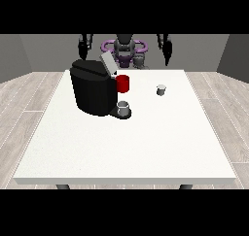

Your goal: Insert the coffee pod into the coffee machine and close the lid

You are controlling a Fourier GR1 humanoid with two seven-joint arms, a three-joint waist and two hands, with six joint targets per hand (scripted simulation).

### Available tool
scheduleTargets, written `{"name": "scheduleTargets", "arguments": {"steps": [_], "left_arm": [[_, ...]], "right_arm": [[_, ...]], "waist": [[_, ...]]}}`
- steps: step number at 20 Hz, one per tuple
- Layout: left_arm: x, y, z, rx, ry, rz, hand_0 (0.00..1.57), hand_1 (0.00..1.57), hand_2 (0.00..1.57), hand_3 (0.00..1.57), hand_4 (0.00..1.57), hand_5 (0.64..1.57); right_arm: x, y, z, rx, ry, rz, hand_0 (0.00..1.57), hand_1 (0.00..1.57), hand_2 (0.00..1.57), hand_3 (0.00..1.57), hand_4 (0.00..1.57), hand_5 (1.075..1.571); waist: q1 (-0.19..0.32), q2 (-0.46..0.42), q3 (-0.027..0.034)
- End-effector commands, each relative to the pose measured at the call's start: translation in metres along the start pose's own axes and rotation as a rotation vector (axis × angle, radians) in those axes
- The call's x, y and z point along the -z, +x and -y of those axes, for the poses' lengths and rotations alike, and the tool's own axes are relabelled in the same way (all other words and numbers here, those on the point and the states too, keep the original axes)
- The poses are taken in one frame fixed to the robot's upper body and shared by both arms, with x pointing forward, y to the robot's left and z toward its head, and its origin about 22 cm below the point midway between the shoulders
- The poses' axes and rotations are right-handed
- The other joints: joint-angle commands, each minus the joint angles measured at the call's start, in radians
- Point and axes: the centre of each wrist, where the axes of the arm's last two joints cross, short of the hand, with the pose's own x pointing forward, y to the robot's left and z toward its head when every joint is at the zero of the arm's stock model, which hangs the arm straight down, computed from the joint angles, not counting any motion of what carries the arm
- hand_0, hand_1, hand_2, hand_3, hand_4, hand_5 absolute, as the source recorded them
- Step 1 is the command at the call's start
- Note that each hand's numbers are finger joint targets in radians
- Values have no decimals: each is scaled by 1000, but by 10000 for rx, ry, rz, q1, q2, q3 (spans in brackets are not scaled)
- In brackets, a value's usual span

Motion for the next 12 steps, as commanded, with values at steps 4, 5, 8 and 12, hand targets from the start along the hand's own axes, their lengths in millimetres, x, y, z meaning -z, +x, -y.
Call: {"name": "scheduleTargets", "arguments": {"steps": [4, 5, 8, 12], "left_arm": [[-6, -15, -18, -205, -80, 812, 0, 0, 0, 0, 273, 1571], [-15, -14, -18, -285, -414, 998, 0, 0, 0, 0, 273, 1571], [-23, -18, -32, -429, -620, 1294, 0, 0, 0, 0, 282, 1571], [-28, -16, -30, 1123, -993, 1397, 0, 0, 0, 0, 311, 1571]], "right_arm": [[-3, 6, 26, -456, 69, -967, 0, 0, 0, 0, 128, 1571], [-5, 0, 19, -722, -367, -1424, 0, 0, 0, 0, 128, 1571], [-17, -18, 21, -267, -2444, -152, 0, 0, 0, 0, 109, 1571], [-12, -16, 31, -198, -2490, -143, 0, 0, 0, 0, 145, 1571]], "waist": [[-201, -288, 8], [106, -556, 7], [-47, -550, 10], [160, -505, 13]]}}
